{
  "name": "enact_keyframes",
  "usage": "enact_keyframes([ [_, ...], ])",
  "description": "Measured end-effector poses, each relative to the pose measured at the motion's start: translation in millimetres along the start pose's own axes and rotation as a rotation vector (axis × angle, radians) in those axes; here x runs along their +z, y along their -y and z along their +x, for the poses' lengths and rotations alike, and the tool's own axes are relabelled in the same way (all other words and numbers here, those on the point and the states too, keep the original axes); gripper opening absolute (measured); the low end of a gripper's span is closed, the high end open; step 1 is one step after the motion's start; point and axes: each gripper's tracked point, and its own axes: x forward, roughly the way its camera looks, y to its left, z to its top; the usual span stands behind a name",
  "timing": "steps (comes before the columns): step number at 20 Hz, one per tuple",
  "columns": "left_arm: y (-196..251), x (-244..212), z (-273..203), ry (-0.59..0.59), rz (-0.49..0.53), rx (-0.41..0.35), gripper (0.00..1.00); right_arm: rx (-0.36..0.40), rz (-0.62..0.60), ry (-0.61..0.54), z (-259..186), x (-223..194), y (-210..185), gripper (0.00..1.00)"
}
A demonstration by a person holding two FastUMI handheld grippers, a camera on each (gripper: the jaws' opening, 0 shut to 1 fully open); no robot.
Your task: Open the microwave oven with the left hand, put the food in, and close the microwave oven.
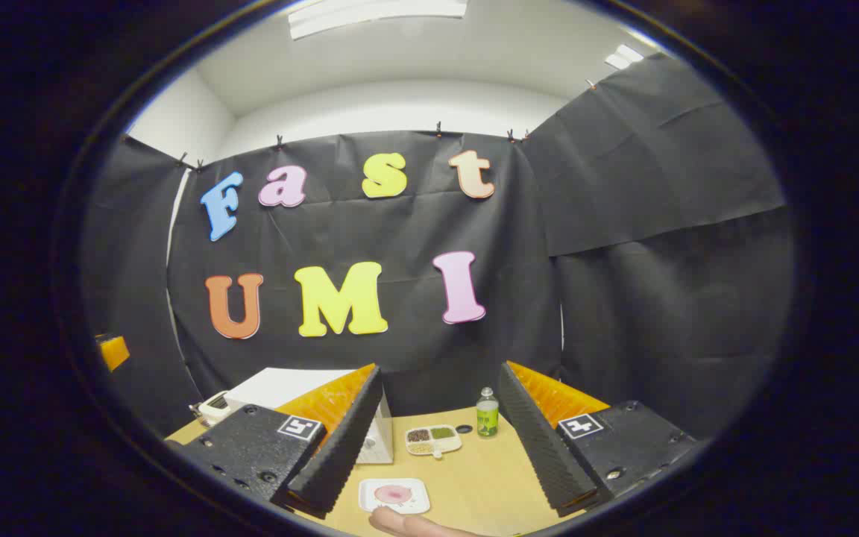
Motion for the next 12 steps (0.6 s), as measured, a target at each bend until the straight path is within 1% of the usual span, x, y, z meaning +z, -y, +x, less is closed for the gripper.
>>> enact_keyframes([
  [1,1.2,1.7,-3.0,0.01,0.009,0.003,0.94,-0.002,-0.001,-0.006,-1.3,-0.5,0.9,0.91],
  [2,0.6,4.8,-5.4,0.024,0.025,0.007,0.95,-0.005,-0.001,-0.011,-2.5,-2.2,2.8,0.91],
  [3,2.2,7.4,-7.7,0.039,0.04,0.005,0.83,-0.003,0.004,-0.012,-3.3,-1.9,3.6,0.91],
  [4,5.0,7.5,-9.6,0.047,0.053,0.0,0.83,0.002,0.008,-0.014,-4.1,-3.3,2.3,1.0],
  [5,9.7,6.7,-11.4,0.05,0.061,-0.006,0.83,0.006,0.012,-0.017,-4.5,-4.6,2.4,0.91],
  [6,11.9,5.6,-12.5,0.051,0.065,-0.009,0.83,0.014,0.013,-0.018,-4.6,-5.3,2.3,0.91],
  [7,13.2,4.4,-13.1,0.047,0.067,-0.01,0.95,0.021,0.014,-0.017,-5.2,-5.4,1.9,0.91],
  [8,14.3,2.1,-12.5,0.042,0.063,-0.01,0.94,0.029,0.02,-0.013,-6.6,-5.8,1.3,1.0],
  [9,15.1,1.2,-12.3,0.038,0.059,-0.01,0.94,0.034,0.023,-0.01,-7.8,-5.2,0.5,0.91],
  [10,15.9,-0.3,-10.9,0.033,0.055,-0.011,0.94,0.038,0.021,-0.01,-8.8,-7.7,0.4,1.0],
  [11,15.8,-3.8,-9.1,0.027,0.055,-0.013,0.94,0.045,0.015,-0.011,-9.7,-8.1,-0.2,1.0],
  [12,15.2,-6.2,-6.8,0.02,0.052,-0.014,0.94,0.052,0.011,-0.006,-11.5,-8.6,-1.9,0.91],
])
